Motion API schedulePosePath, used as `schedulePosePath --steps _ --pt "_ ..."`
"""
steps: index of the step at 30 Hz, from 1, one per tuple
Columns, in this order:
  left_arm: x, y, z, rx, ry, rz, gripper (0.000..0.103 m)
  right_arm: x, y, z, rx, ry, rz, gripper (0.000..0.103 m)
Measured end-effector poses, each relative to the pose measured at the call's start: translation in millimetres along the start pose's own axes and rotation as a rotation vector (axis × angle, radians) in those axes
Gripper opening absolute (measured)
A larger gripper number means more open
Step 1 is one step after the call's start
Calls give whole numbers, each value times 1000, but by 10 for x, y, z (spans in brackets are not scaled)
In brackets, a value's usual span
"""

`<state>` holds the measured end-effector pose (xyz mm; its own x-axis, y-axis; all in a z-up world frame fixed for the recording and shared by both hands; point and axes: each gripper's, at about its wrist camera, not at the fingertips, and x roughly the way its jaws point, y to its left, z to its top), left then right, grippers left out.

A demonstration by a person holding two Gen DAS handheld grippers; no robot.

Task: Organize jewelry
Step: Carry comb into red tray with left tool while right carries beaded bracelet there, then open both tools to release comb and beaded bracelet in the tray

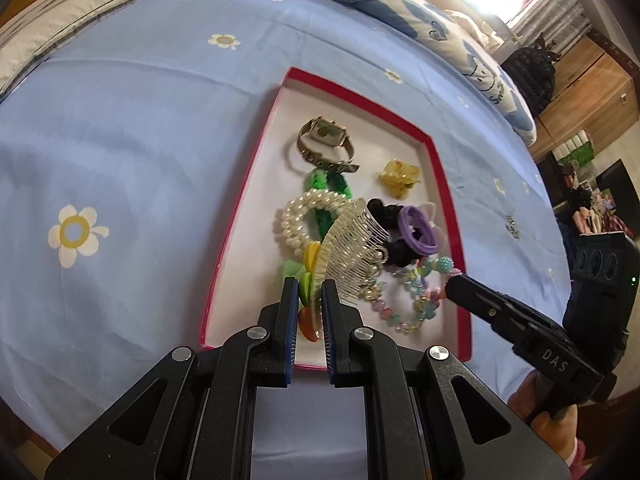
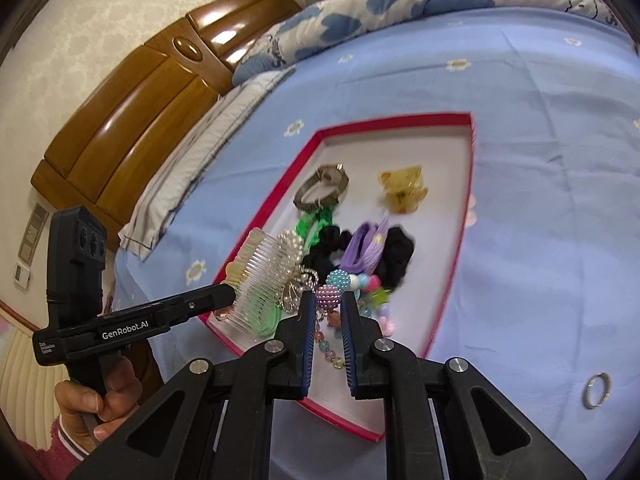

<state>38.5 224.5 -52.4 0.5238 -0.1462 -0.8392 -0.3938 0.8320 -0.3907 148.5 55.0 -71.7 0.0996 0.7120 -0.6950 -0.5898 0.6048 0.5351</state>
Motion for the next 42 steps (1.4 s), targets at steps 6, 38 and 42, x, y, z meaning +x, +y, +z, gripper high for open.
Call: schedulePosePath --steps 6,38,42 --pt "35 2 -2 5 5 8 10 204 35 -68 -3 48 5 12" --pt "54 -40 2 3 16 45 28 69 -31 -57 43 23 33 36" --pt "-22 -64 -27 4 0 33 48 -100 -41 -52 55 -31 24 50"
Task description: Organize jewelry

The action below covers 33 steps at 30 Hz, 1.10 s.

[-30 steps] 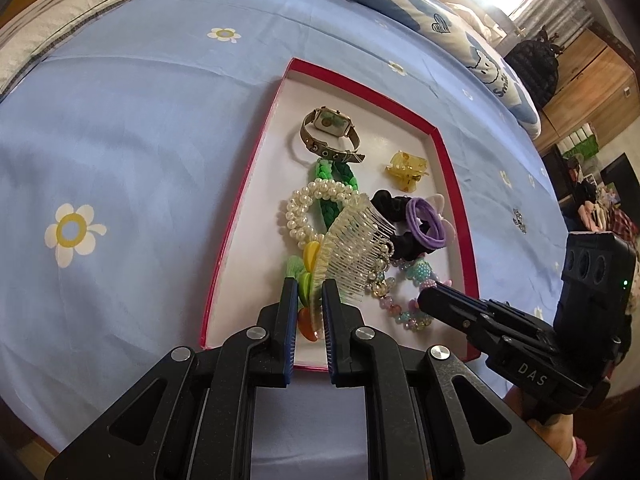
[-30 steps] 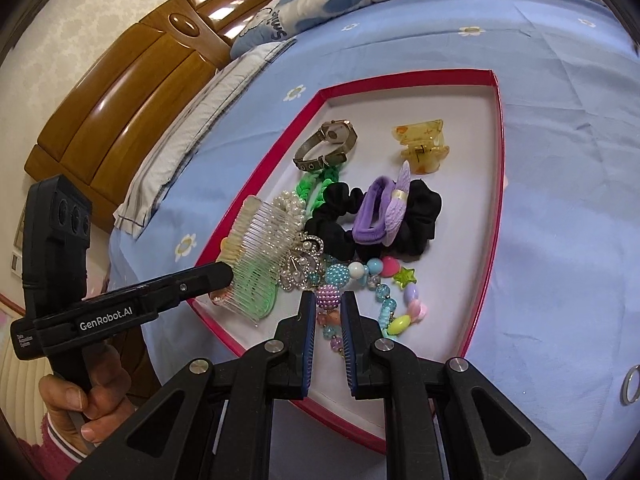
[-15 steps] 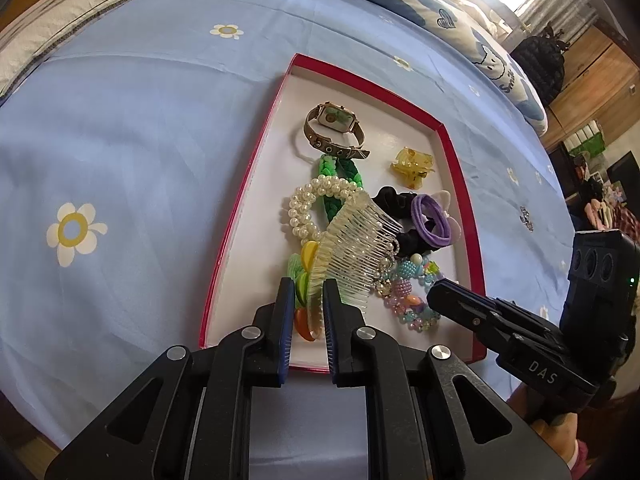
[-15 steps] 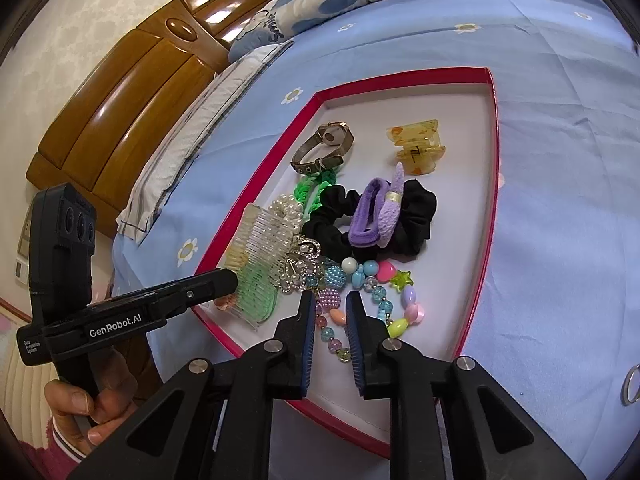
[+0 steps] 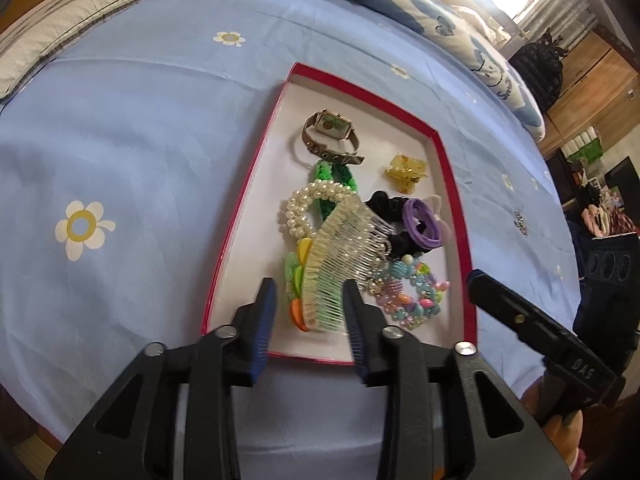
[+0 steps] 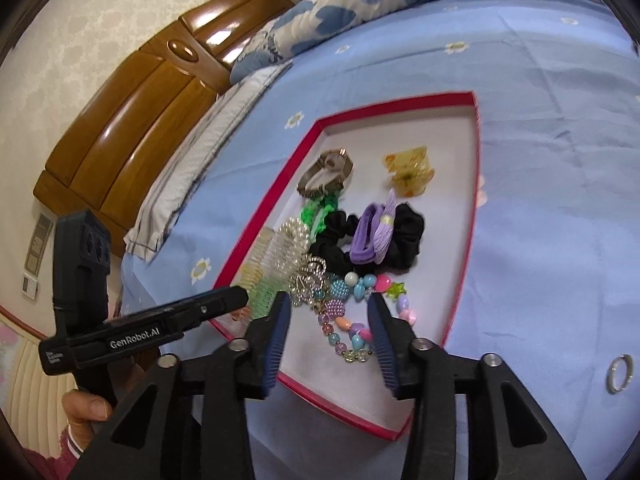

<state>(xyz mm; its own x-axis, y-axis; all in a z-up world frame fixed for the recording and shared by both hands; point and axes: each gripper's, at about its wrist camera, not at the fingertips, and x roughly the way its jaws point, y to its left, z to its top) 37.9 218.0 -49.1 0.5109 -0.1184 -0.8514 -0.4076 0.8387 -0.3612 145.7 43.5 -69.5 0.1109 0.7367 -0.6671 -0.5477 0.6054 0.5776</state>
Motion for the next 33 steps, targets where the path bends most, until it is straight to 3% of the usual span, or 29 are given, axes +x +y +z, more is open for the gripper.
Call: schedulePosePath --steps 2,4,9,21,33 --pt "-88 -19 -35 4 -32 11 66 -97 -16 -2 10 -34 2 61" --pt "-155 -45 -65 17 -56 14 66 -198 -35 -12 22 -70 0 71" --pt "-253 -85 -130 40 -74 21 69 -357 -71 -52 46 -126 9 77" --pt "-439 -167 -301 65 -119 60 85 -458 -44 -210 36 -136 23 88" --pt "-676 -210 -487 107 -222 168 89 -616 123 -357 -103 -203 -124 94"
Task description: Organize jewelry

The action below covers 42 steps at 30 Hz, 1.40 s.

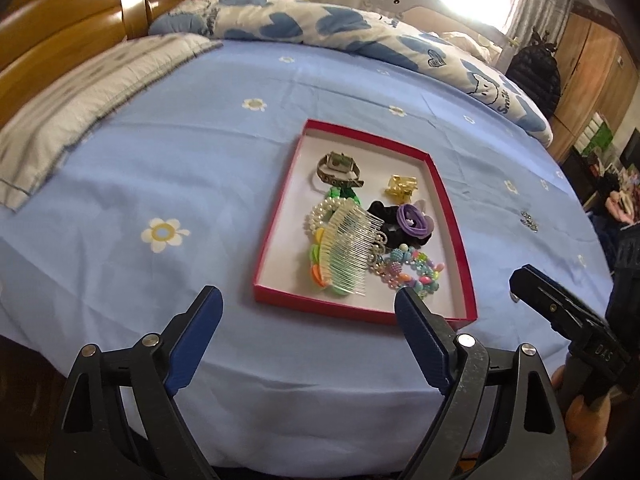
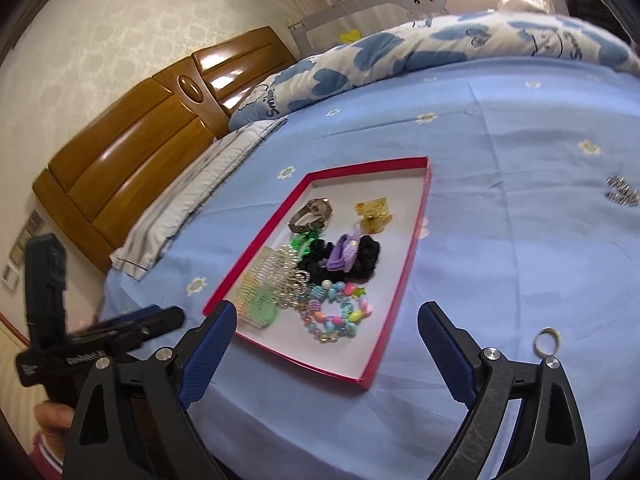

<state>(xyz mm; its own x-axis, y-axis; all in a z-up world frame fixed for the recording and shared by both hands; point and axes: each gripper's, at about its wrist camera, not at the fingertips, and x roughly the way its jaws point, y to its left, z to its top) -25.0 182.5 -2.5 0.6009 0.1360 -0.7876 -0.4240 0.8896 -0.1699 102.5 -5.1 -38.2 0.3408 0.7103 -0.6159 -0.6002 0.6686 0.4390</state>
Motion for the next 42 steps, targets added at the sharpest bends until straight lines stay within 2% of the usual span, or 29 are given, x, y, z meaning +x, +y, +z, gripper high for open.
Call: schedulePosePath --steps 6,8,12,15,25,42 --pt "-176 -98 61 60 -35 40 92 -130 122 85 -87 1 -23 94" --pt "-228 -120 107 73 -50 45 98 -224 173 195 -114 -9 -23 94" --pt "-271 -149 146 96 -108 108 103 -355 238 311 -151 -63 -56 102" --pt "-147 -148 117 98 -91 133 103 -314 219 247 -157 -79 -80 103" --pt "129 -174 -155 105 -25 169 103 76 72 -217 -75 14 -94 103" --pt "1 -238 -221 123 -107 167 103 16 100 -211 -102 -27 -114 103"
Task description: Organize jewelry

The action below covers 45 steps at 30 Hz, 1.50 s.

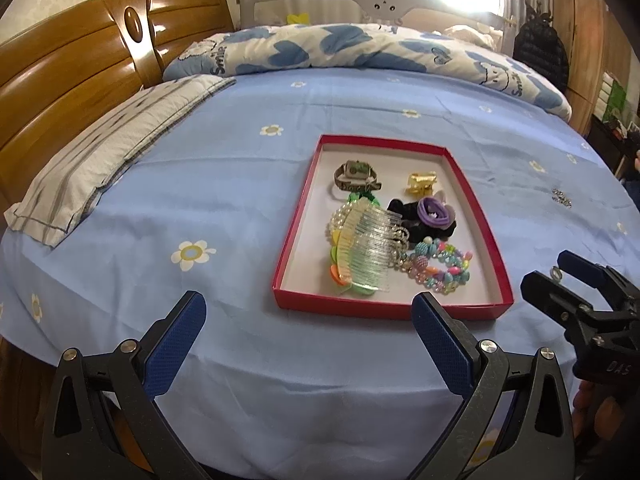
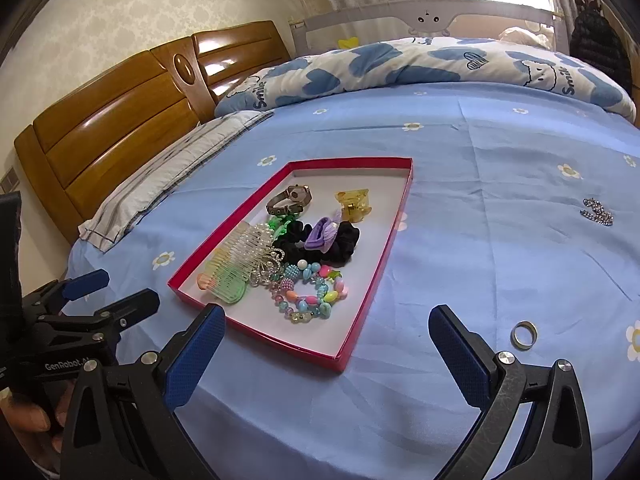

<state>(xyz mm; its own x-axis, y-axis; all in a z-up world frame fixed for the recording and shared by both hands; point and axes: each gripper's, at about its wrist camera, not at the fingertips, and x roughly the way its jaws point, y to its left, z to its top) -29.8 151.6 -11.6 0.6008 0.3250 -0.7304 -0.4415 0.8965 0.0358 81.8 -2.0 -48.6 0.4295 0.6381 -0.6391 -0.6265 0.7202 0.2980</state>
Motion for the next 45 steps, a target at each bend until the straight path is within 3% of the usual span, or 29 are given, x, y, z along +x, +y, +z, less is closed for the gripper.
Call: schedulePosePath --steps 7,45 --pt "-51 2 20 -1 -31 -20 103 -34 -3 -2 -3 -10 -8 103" --pt "-48 -73 -6 16 -13 -50 103 -83 -23 3 3 -8 -12 103"
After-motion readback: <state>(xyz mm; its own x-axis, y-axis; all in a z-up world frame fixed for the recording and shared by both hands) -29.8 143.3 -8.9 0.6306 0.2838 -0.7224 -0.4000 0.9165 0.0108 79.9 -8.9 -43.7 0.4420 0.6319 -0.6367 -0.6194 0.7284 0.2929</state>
